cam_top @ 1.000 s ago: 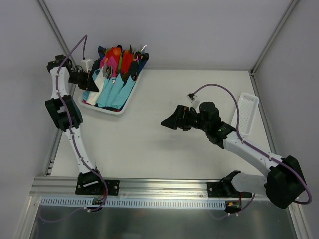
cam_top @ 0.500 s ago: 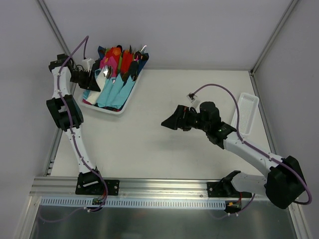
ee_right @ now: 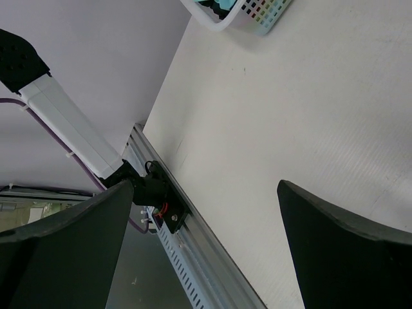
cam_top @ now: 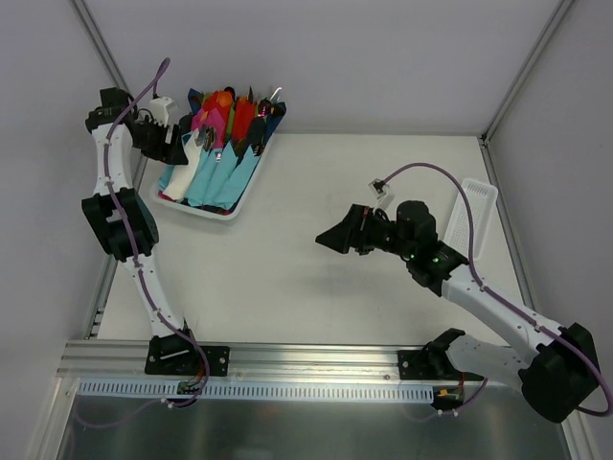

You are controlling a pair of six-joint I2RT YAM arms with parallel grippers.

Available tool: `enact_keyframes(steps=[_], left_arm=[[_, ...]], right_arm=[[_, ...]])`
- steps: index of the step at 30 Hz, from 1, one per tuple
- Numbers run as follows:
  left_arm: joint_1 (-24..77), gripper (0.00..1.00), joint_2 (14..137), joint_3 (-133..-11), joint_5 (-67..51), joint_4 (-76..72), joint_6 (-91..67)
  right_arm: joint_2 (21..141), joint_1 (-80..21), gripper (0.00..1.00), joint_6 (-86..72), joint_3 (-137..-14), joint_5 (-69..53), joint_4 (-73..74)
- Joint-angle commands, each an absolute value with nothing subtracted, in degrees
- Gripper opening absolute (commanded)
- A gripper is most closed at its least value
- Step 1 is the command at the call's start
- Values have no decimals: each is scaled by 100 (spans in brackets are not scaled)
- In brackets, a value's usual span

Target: Place the utensils on the paper napkin and roll it up

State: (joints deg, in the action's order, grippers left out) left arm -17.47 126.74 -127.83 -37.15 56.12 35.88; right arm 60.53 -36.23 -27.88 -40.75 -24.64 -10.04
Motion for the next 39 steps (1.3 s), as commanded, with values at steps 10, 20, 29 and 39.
enact_keyframes(steps=[10, 20, 29, 39], left_arm=[[-2004, 99, 10303, -11849, -3313, 5071, 3191], [-1416, 99, 7745, -9029, -3357, 4878, 2427], [-36, 99, 5916, -6446, -2927, 4193, 1381], [-26, 99, 5590, -5915, -2874, 4131, 1239]], right_arm=[[5081, -3586, 99, -1469, -4464, -1398, 1227], [4632, -3481, 99, -589, -4834, 208, 3225], [4667, -3296, 99, -764, -4606, 888, 3700], [4711, -3296, 99, -782, -4553, 756, 3648]])
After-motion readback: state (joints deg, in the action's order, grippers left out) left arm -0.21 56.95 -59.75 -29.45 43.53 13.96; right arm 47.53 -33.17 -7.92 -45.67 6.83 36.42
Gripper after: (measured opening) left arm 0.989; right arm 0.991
